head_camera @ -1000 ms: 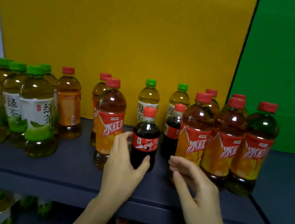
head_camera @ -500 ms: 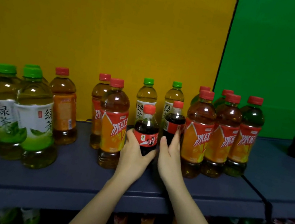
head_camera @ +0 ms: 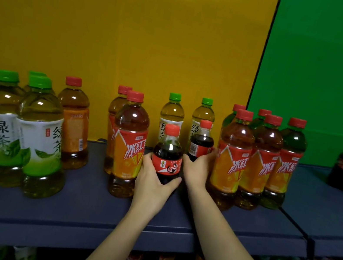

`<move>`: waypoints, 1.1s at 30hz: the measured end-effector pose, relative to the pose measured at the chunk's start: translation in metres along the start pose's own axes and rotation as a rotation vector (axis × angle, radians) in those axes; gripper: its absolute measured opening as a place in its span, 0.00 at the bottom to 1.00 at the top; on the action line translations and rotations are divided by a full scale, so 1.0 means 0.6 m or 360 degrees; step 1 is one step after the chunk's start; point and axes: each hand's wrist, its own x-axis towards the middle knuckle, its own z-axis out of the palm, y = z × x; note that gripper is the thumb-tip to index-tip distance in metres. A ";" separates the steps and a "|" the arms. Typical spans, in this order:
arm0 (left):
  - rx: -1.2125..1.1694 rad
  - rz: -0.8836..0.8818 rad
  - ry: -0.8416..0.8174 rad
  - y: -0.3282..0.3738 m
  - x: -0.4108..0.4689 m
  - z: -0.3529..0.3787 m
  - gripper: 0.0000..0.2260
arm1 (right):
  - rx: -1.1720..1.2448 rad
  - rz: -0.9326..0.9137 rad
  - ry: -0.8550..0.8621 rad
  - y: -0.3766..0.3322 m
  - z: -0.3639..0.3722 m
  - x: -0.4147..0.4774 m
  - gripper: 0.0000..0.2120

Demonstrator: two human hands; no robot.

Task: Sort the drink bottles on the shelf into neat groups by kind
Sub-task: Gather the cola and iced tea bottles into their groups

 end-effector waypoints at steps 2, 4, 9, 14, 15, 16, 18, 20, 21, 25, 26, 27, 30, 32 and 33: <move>-0.0004 -0.0009 -0.0013 0.003 -0.002 -0.001 0.33 | 0.0020 0.0044 0.0000 -0.001 0.004 0.003 0.40; -0.0023 -0.0018 -0.0021 0.005 -0.002 -0.002 0.32 | 0.0048 0.0053 -0.0013 -0.001 0.004 0.003 0.39; -0.0084 -0.0043 -0.0025 0.006 -0.007 -0.004 0.32 | 0.0077 -0.0053 -0.0200 0.004 -0.011 -0.008 0.33; -0.0178 -0.0055 0.0008 0.012 -0.028 -0.006 0.30 | 0.0297 0.0057 -0.0519 -0.002 -0.044 -0.048 0.30; -0.0199 -0.0040 0.0023 0.014 -0.035 -0.008 0.29 | 0.0371 0.0074 -0.0587 -0.004 -0.053 -0.056 0.29; -0.0215 -0.0016 0.0036 0.017 -0.042 -0.011 0.29 | 0.0437 0.0092 -0.0662 -0.008 -0.064 -0.065 0.29; -0.0260 0.0037 0.0058 0.023 -0.055 -0.016 0.28 | 0.0514 0.0095 -0.0786 -0.013 -0.084 -0.081 0.28; -0.0329 0.0077 0.0065 0.029 -0.068 -0.023 0.26 | 0.0516 0.0070 -0.0862 -0.016 -0.103 -0.096 0.28; -0.0369 0.0086 0.0067 0.033 -0.073 -0.027 0.25 | 0.0510 0.0047 -0.0876 -0.018 -0.112 -0.104 0.28; -0.0481 0.0106 0.0049 0.046 -0.090 -0.040 0.22 | 0.0509 -0.0040 -0.0870 -0.020 -0.152 -0.136 0.27; -0.0499 0.0107 0.0041 0.051 -0.094 -0.041 0.22 | 0.0526 -0.0053 -0.0858 -0.021 -0.165 -0.145 0.27; -0.0514 0.0110 0.0033 0.057 -0.097 -0.040 0.21 | 0.0535 -0.0060 -0.0832 -0.019 -0.177 -0.152 0.26; -0.0511 0.0124 -0.0009 0.081 -0.106 -0.025 0.19 | 0.0492 -0.0087 -0.0705 -0.013 -0.223 -0.165 0.26; -0.0536 0.0119 -0.0048 0.099 -0.110 -0.005 0.19 | 0.0490 -0.0108 -0.0599 -0.006 -0.262 -0.167 0.27; -0.0558 0.0114 -0.0073 0.110 -0.113 0.007 0.20 | 0.0521 -0.0103 -0.0541 -0.002 -0.284 -0.166 0.28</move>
